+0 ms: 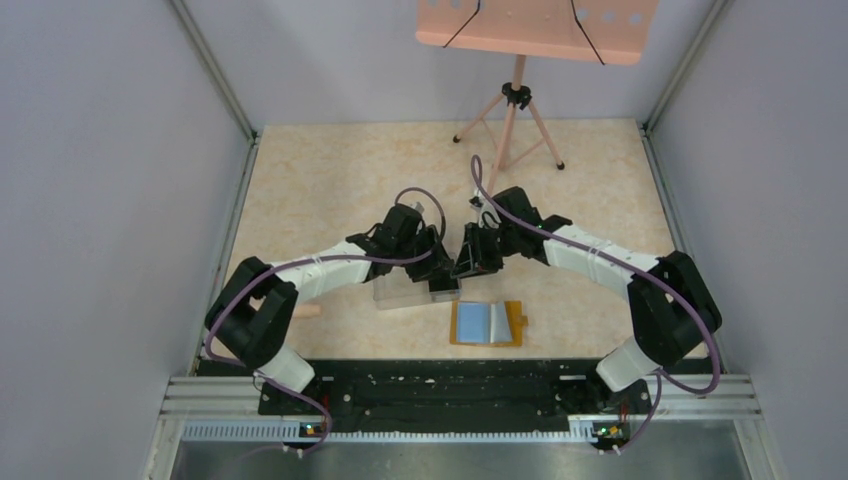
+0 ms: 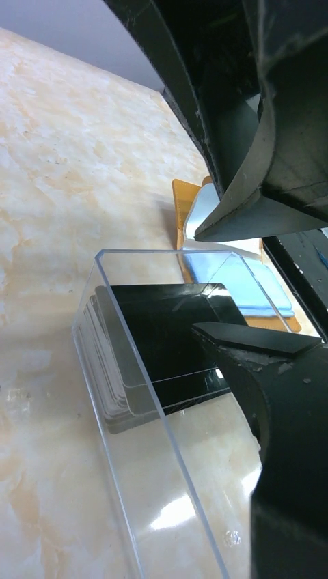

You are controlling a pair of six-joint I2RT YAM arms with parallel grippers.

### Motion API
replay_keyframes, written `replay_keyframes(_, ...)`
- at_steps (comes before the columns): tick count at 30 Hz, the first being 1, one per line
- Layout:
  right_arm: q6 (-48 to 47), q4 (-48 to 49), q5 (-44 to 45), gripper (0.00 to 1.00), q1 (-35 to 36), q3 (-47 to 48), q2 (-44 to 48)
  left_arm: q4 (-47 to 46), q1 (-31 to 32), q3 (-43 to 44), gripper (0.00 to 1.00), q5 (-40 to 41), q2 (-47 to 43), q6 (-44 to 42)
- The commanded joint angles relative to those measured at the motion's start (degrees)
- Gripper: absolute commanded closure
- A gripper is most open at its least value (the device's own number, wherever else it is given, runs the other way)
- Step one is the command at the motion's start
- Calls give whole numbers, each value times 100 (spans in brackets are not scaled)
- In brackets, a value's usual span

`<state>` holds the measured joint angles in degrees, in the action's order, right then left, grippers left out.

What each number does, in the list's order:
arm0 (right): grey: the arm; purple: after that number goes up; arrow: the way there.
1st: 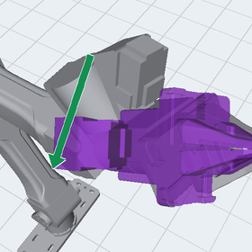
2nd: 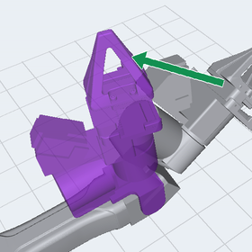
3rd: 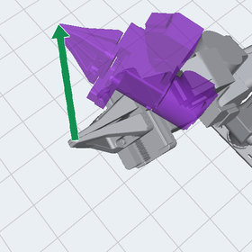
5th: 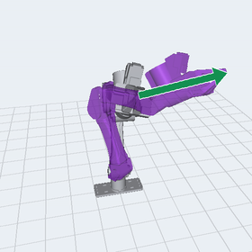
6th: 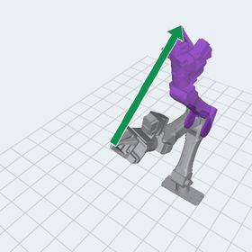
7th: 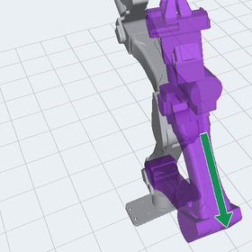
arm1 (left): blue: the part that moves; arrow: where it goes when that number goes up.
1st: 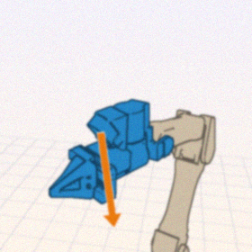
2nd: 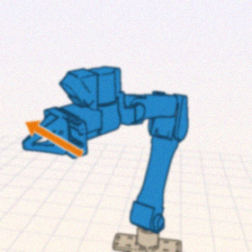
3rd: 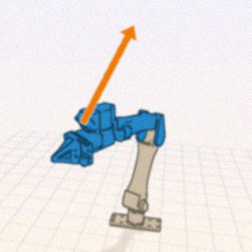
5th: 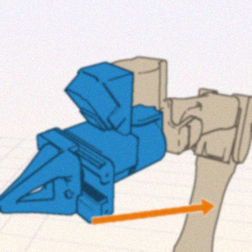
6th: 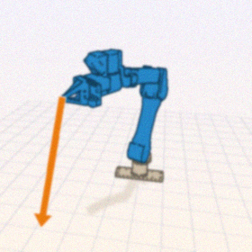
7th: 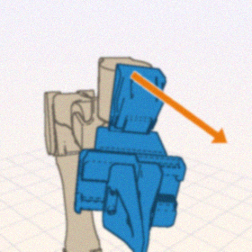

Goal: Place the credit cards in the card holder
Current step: Pick up the credit card from the storage box.

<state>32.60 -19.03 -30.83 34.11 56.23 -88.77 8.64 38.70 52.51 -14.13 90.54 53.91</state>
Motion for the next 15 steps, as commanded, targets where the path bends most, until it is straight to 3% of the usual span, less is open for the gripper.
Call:
replay_keyframes(1,-16,407,-125,70,62,-24,131,-475,-82,-221,47,-104,-303,158)
replay_keyframes(11,-165,139,311,60,63,6,116,-273,-205,-351,47,119,-759,21)
replay_keyframes(15,-261,-38,460,60,61,52,-8,506,-282,-206,48,521,-839,-152)
